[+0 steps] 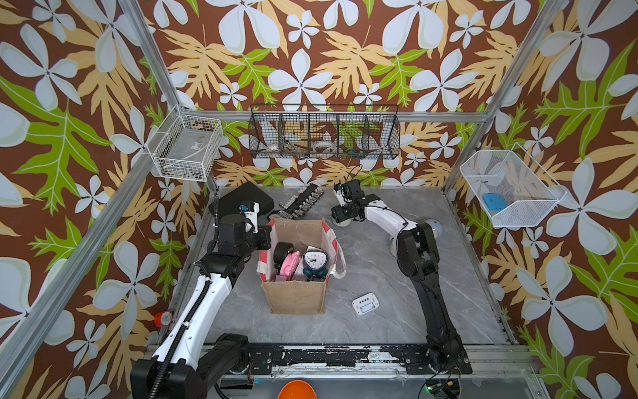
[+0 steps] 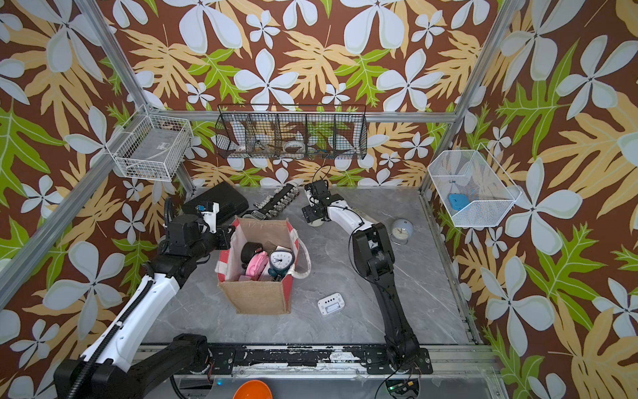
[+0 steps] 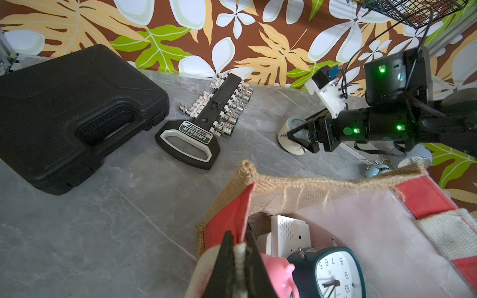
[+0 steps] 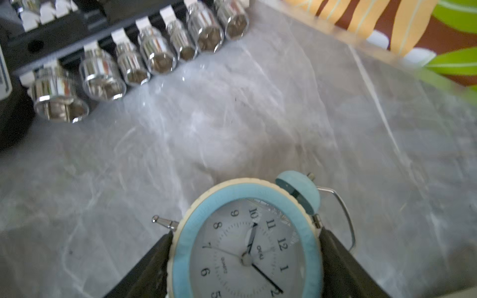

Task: Put the alarm clock into the canvas bag
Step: Pick up the alarm from the center of the board, then place the alarm at the canvas bag.

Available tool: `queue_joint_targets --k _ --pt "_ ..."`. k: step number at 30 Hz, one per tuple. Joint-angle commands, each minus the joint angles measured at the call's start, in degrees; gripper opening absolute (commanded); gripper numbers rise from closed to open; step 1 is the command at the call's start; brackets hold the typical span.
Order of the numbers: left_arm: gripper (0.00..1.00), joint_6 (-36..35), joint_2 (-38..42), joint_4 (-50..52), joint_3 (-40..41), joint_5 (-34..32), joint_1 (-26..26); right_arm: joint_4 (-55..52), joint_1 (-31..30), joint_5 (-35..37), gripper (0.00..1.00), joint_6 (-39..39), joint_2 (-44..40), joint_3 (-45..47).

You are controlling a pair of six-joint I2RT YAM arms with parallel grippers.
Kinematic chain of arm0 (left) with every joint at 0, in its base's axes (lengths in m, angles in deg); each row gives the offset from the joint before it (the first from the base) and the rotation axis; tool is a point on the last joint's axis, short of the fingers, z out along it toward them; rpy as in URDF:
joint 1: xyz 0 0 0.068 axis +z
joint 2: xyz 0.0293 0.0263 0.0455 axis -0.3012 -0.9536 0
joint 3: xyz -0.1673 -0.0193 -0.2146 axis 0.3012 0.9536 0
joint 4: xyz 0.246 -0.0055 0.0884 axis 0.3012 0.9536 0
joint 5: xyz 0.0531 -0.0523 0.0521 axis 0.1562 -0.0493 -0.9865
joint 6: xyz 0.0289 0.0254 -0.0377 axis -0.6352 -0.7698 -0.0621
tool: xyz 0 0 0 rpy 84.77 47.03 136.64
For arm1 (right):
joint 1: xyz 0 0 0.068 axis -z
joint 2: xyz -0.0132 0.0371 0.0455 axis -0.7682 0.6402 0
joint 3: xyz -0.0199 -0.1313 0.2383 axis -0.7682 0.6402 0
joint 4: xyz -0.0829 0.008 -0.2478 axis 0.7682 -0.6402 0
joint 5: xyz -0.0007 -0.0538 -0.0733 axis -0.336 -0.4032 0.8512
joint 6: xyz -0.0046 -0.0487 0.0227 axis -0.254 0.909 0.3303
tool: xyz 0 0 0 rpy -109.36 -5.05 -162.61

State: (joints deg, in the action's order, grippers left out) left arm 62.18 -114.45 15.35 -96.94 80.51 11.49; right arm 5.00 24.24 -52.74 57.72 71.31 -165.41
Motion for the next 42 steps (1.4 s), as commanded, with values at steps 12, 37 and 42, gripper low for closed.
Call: queue_joint_targets --k 12,37,42 --pt "0.0 0.23 1.36 -2.56 -0.07 0.52 0.04 -3.76 -4.63 6.49 0.77 -7.49 -21.22 28.45" --pt "0.0 0.12 1.54 -2.41 -0.07 0.06 0.07 -11.58 -4.54 5.58 0.89 -8.36 -32.08 42.31" --pt "0.0 0.01 1.82 -2.33 -0.07 -0.25 0.07 -14.62 -4.54 4.49 0.88 -7.65 -29.84 39.2"
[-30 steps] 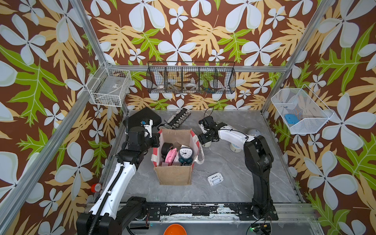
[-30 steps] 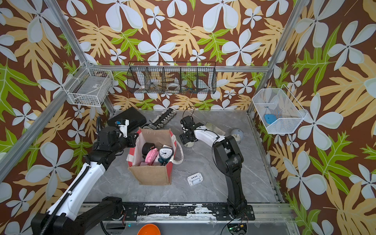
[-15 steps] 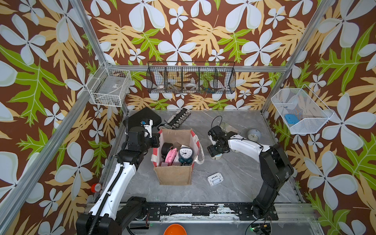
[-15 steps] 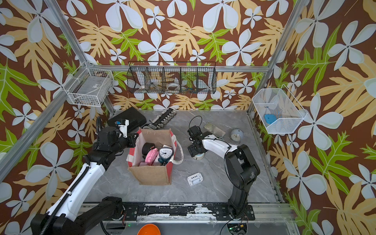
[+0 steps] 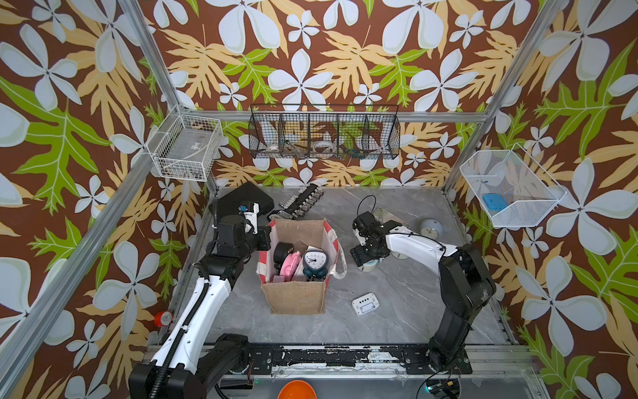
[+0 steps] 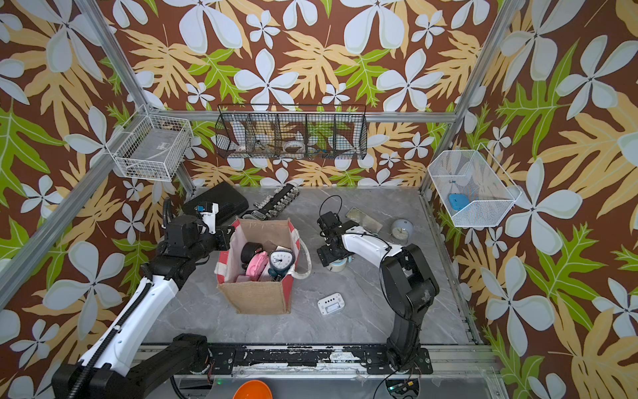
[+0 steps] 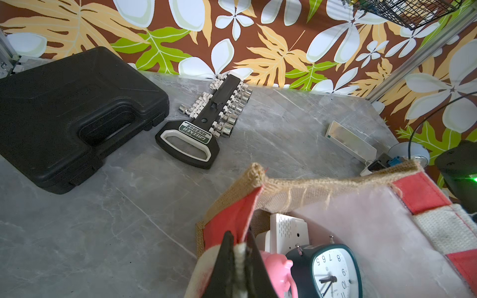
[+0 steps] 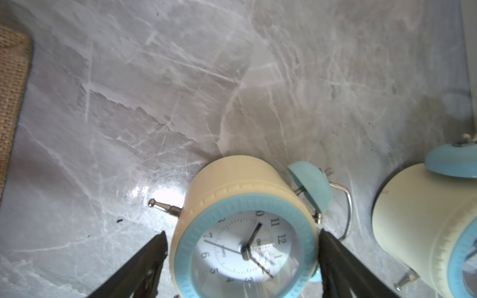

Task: Put the alarm clock into the canvas bag
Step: Place the alarm at the canvas bag.

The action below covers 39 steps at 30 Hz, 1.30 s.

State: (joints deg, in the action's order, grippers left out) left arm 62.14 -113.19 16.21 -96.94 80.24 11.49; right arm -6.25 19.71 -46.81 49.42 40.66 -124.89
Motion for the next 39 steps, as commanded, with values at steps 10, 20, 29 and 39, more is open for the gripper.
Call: queue_joint_targets --k 10,20,29,39 --pt "0.0 -0.05 0.8 -3.1 -0.16 -0.12 0.07 -5.23 0.83 -2.03 0.89 0.83 4.66 -3.56" --pt "0.0 -0.02 0.63 -3.08 -0.16 -0.12 0.07 -5.4 0.85 -0.8 0.82 0.93 5.61 -3.74" --pt "0.0 -0.01 0.28 -3.08 -0.16 -0.18 0.08 -7.66 0.83 1.61 0.75 0.66 1.85 -4.99" --pt "0.0 -0.01 -0.04 -3.04 -0.16 -0.12 0.07 -13.1 0.19 4.19 0.71 0.31 -6.88 -11.07"
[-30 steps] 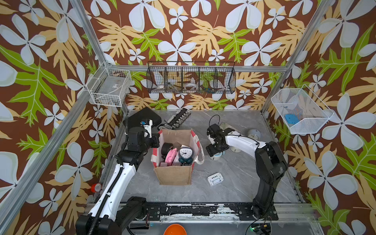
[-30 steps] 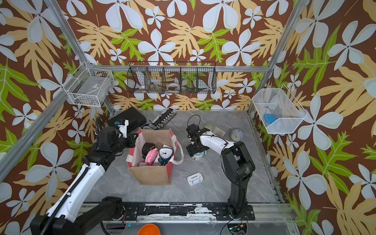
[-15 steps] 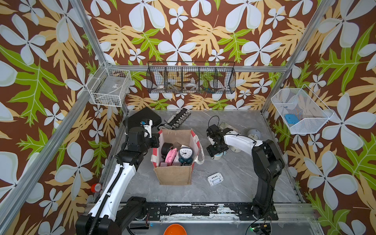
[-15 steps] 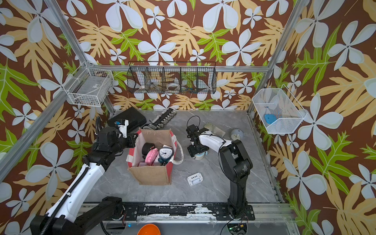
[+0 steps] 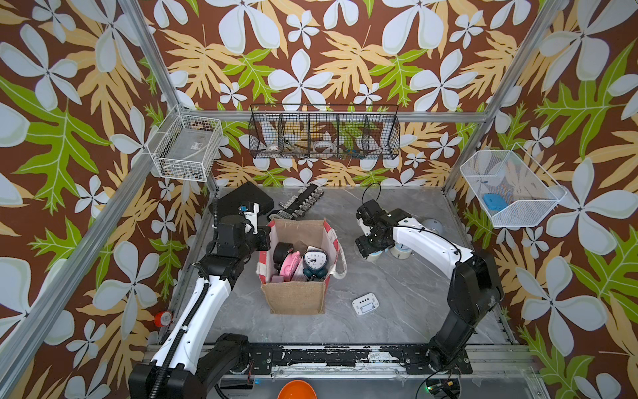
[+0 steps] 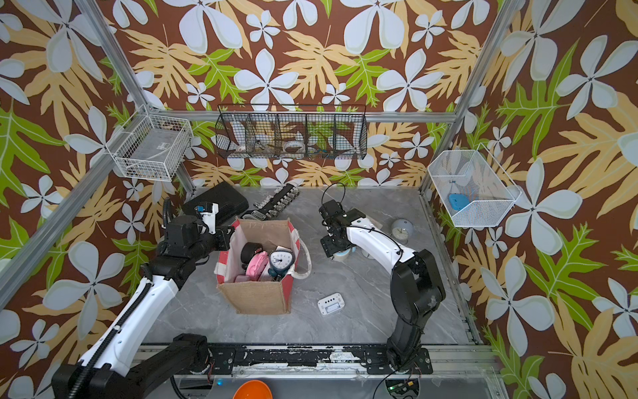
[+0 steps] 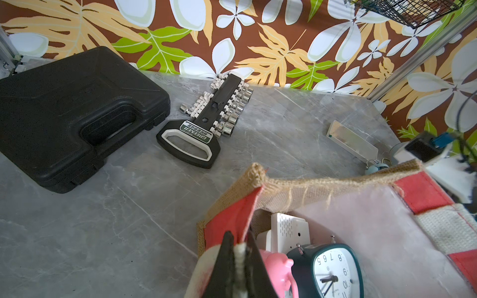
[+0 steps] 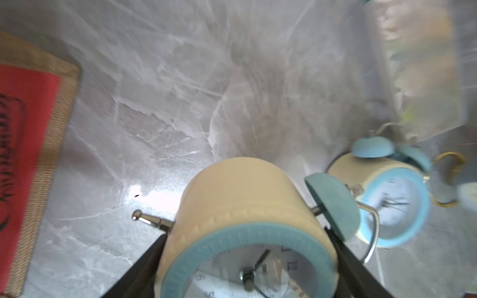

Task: Put the alarm clock into the canvas bag
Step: Place the alarm at the canvas bag.

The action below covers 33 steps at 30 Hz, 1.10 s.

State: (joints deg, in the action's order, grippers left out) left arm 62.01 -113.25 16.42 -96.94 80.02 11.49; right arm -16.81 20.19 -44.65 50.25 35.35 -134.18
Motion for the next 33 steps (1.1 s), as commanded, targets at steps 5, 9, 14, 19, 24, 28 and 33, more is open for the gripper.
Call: queue_joint_targets --k 5,9,14,19,24,28,33 --pt "0.0 0.13 0.16 -3.3 -0.16 0.01 0.08 -4.92 -1.37 2.46 0.69 -0.87 -4.78 -7.57" --pt "0.0 0.17 0.16 -3.35 -0.12 0.19 0.09 -6.51 -3.29 2.15 0.68 -1.42 -5.46 -13.8" --pt "0.0 0.23 0.16 -3.53 -0.07 0.45 0.07 -9.13 -9.24 3.78 0.68 -1.35 -3.39 -23.52" --pt "0.0 0.11 0.41 -3.48 -0.07 0.3 0.07 -12.25 -15.19 4.27 0.68 -0.89 1.08 -33.41" --pt "0.0 0.2 0.62 -3.48 -0.07 0.27 0.08 -13.76 -21.24 4.13 0.68 -0.8 6.15 -40.36" --pt "0.0 0.15 0.69 -3.53 -0.07 0.45 0.06 -15.58 -25.19 2.97 0.68 -0.44 9.98 -44.55" --pt "0.0 0.21 0.77 -3.48 -0.07 0.45 0.07 -15.08 -28.03 -0.38 0.68 -0.09 11.59 -42.72"
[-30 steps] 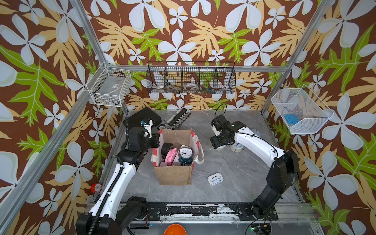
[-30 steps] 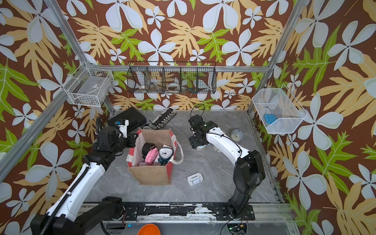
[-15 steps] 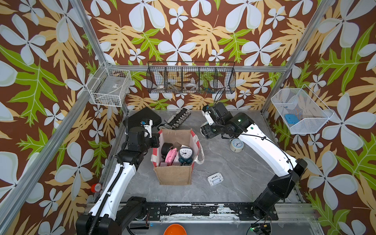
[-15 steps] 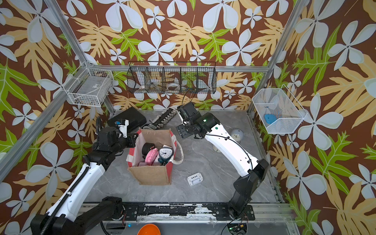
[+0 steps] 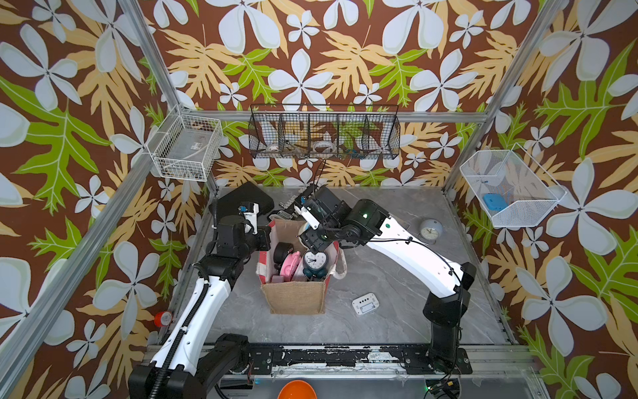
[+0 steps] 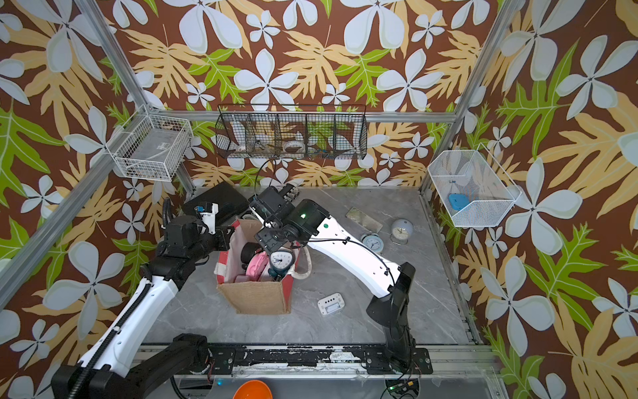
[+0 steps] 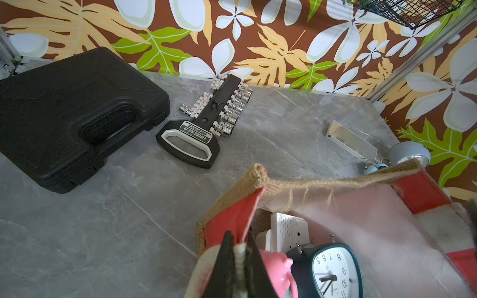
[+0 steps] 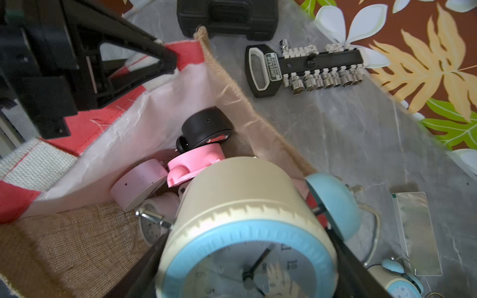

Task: Put the alarm clock into the canvas bag
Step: Place the alarm at the canvas bag.

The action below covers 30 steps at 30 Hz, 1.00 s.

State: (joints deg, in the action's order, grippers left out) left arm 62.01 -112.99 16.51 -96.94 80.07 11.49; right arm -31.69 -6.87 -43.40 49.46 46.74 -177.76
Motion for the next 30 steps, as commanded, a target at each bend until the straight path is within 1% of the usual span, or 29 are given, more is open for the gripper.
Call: queue_joint_targets --k 1,8,13,30 --pt "0.0 0.13 0.5 -3.57 -0.07 0.32 0.07 -0.01 -1.5 -2.41 0.68 0.86 0.12 1.97" --pt "0.0 0.2 0.49 -3.56 -0.07 0.41 0.07 0.43 -4.63 -3.98 0.68 1.15 -1.2 10.04" --pt "0.0 0.19 0.59 -3.71 -0.07 0.5 0.07 0.91 -5.77 -5.28 0.68 0.81 -1.47 13.81" --pt "0.0 0.13 0.82 -3.56 -0.07 0.19 0.04 0.33 -6.54 -9.02 0.7 3.16 4.28 17.67"
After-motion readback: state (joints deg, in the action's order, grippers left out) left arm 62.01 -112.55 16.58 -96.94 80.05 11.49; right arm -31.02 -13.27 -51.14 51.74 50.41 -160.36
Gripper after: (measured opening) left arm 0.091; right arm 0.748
